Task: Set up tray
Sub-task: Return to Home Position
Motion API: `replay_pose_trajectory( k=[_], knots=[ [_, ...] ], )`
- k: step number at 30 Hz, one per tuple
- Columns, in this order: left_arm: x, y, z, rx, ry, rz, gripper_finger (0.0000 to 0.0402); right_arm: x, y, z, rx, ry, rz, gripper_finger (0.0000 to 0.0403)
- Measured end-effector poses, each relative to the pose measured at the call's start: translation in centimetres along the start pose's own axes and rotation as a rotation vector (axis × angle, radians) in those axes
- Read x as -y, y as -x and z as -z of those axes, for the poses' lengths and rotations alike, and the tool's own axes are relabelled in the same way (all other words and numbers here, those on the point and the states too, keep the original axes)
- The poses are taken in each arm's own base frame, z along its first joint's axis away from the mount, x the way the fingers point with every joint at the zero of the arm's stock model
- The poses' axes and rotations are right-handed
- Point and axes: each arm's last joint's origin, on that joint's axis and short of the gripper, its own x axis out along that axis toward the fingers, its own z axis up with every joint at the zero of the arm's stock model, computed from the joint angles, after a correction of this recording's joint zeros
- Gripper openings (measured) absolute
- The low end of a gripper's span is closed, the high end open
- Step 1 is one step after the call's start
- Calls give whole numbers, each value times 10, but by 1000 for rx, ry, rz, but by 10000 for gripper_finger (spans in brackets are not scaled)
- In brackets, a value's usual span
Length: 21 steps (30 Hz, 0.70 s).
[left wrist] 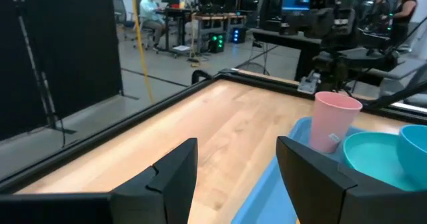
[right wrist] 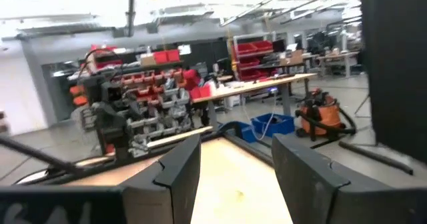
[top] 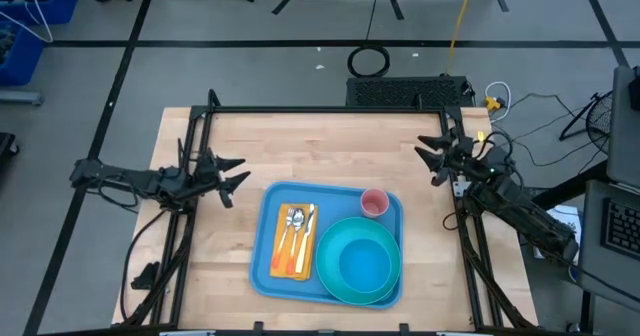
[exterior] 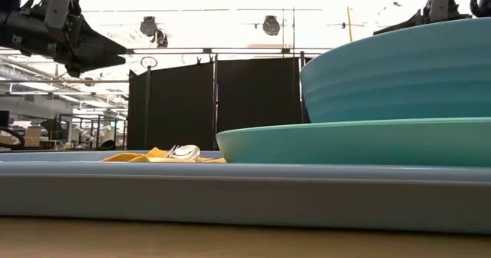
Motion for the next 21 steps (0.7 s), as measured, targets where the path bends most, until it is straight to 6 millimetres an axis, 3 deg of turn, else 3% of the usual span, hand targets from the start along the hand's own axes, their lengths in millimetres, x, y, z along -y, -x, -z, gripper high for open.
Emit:
replay_pose_trajectory(
  k=[8,13,16,19,21],
  knots=[
    [-8,10,2,3,28,-23,209,-7,-1,2,-21,-16,-114,173],
    [-12,14,3,3,42,-48,209,-6,-5,26,-56,18,-34,173],
    [-12,15,4,3,54,-49,209,-12,-6,21,23,21,-48,173],
    [-13,15,5,-6,56,-49,209,-17,-9,33,-90,36,-68,173],
    [-13,15,5,-11,61,-46,209,-24,-10,32,-71,43,-98,173]
  ],
)
